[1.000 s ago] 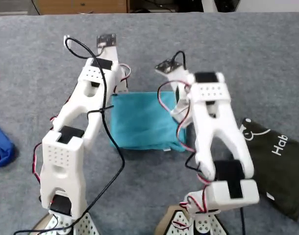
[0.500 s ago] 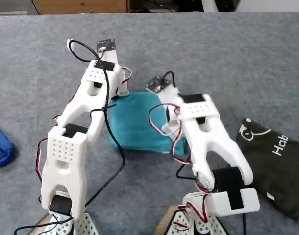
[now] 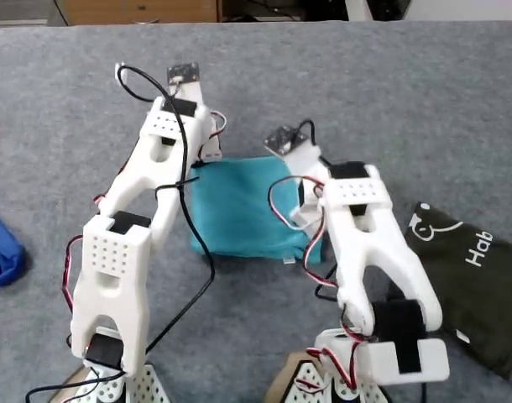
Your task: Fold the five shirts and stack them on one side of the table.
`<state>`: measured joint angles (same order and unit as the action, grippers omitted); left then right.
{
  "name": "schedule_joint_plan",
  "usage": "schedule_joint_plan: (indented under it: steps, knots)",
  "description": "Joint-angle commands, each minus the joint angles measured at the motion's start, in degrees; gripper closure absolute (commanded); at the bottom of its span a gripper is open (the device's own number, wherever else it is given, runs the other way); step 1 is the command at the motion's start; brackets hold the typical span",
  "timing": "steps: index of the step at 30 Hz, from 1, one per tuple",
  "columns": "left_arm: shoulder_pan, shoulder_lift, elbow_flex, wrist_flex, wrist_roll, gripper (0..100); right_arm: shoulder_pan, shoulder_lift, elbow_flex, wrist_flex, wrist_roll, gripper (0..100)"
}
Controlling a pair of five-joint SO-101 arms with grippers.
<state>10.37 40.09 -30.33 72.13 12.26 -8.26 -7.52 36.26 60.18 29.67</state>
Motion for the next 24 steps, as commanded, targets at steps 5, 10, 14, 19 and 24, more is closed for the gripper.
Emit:
schedule_joint_plan:
  steps: [5, 10, 14, 19, 24]
  knots:
    - [0.26, -1.01, -13.71, 13.10, -4.40, 98, -0.84, -1.45, -23.34, 11.08, 0.70, 99.5]
    - [2.11, -1.10, -15.03, 21.89, -6.15, 98, -0.84, 11.30, -37.67, 11.78, 0.53, 99.5]
    - [1.58, -3.21, -12.84, 25.23, -6.24, 98, -0.84, 22.55, -48.66, 14.51, 0.35, 99.5]
    - [2.02, -11.38, 0.62, 22.51, -6.42, 98, 0.13, 31.34, -59.21, 19.25, 0.26, 99.5]
    - [2.90, -32.92, 30.68, 9.41, -6.51, 98, 1.54, 33.19, -62.73, 21.63, 0.26, 99.5]
